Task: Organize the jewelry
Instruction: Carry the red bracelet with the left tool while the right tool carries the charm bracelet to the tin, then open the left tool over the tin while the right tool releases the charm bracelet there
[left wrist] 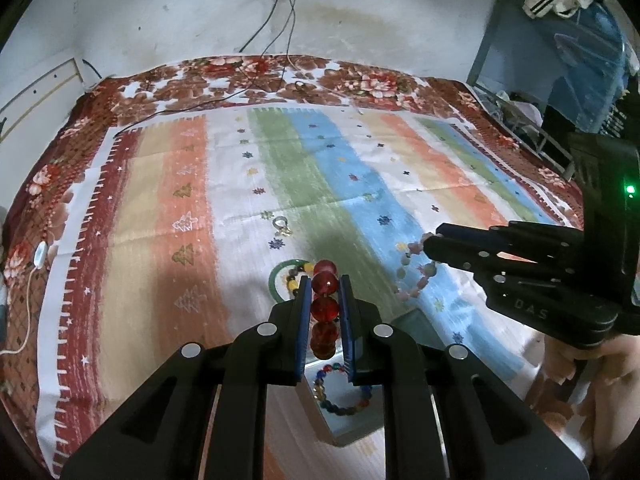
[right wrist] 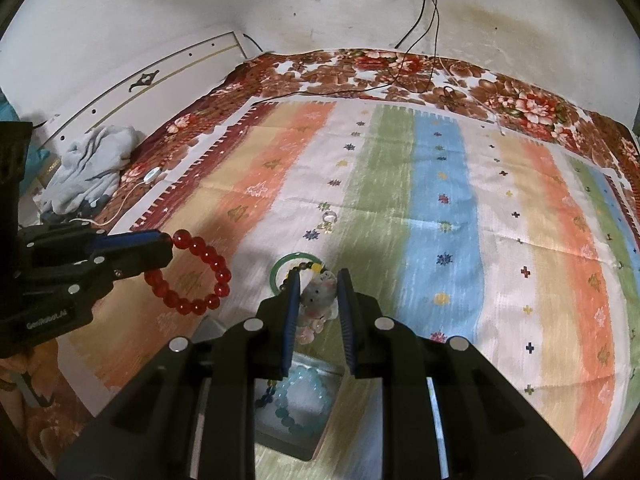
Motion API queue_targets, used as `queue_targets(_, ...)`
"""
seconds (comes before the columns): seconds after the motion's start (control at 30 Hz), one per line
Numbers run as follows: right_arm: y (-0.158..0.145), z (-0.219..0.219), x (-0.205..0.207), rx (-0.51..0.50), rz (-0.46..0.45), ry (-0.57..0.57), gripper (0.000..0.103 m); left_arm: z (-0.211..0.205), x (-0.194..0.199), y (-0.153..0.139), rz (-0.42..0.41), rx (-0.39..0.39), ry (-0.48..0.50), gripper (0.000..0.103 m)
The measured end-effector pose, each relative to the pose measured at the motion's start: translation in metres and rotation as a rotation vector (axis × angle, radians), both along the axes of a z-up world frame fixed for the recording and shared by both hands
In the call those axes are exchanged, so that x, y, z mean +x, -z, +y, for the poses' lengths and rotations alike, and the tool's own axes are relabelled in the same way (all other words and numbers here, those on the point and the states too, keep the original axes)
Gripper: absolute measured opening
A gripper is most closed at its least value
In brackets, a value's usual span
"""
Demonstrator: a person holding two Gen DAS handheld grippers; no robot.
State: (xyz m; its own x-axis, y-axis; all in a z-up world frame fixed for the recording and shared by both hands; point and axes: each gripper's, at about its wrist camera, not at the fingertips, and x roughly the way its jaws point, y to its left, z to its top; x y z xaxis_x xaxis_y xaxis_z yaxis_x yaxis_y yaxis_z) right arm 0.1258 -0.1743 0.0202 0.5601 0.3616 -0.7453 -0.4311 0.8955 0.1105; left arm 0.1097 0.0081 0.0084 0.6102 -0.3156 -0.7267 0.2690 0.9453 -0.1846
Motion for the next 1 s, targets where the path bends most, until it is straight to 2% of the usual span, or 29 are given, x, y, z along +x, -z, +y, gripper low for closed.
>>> queue_targets(0.53, 0.015, -0.003, -0.041, 0.007, 0.047, -0.032, 0.02, -0.01, -0.036, 0.013, 0.02, -0.002, 0.04, 0.013)
queue_targets(0.9, 0.025, -0.008, -0.051, 0.04, 0.088, -0.042, 0.021, -0.022, -0.045, 0.023, 0.039, 0.027, 0.067, 0.013)
queue_targets(1.0, 0.025, -0.012, -0.049, 0.056, 0.089, -0.028, 0.039, -0.022, -0.046, 0.022, 0.039, 0.021, 0.075, 0.018)
